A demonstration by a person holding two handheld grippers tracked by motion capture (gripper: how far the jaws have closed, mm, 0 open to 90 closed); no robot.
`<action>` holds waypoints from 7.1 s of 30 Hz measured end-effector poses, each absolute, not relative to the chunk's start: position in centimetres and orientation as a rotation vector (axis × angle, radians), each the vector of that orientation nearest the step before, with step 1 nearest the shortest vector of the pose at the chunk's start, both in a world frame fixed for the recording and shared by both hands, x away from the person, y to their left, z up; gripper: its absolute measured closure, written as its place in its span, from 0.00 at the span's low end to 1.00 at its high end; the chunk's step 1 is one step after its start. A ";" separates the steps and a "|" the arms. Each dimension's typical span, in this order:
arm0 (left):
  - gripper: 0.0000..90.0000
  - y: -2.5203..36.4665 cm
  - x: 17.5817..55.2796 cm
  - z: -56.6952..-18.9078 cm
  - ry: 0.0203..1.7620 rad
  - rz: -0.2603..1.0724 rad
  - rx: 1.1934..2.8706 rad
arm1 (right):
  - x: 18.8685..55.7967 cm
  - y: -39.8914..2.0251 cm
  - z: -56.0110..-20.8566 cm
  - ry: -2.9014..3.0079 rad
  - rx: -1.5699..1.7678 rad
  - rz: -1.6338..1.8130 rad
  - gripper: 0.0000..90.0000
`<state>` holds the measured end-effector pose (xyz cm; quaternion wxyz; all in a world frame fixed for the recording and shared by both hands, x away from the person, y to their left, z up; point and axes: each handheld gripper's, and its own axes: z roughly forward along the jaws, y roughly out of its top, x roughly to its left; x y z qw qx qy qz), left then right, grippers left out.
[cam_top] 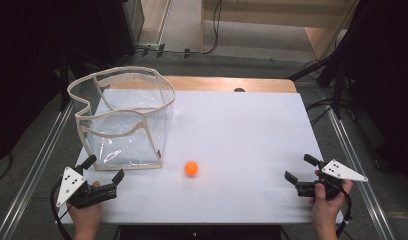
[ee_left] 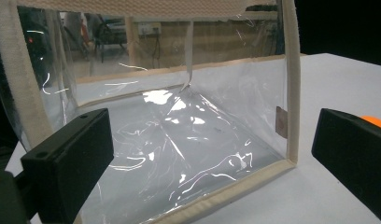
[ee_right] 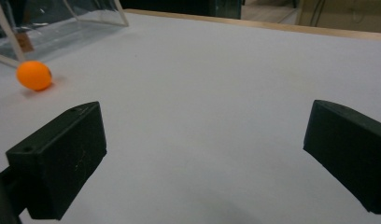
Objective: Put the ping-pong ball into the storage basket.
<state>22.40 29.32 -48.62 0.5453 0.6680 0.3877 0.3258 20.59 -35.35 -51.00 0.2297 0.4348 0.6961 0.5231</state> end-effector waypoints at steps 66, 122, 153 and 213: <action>0.00 28.9 22.3 -48.7 0.914 0.789 1.613 | 25.1 -25.6 -45.2 2.228 0.885 1.416 0.00; 0.00 29.0 22.3 -48.7 0.911 0.784 1.612 | 28.1 -19.9 -43.0 2.327 0.765 1.455 0.00; 0.00 29.0 22.3 -48.7 0.907 0.778 1.612 | 29.9 -15.9 -42.6 2.449 0.695 1.428 0.00; 0.00 29.0 22.4 -48.7 0.903 0.773 1.612 | 32.4 -8.9 -43.0 2.744 0.544 1.223 0.00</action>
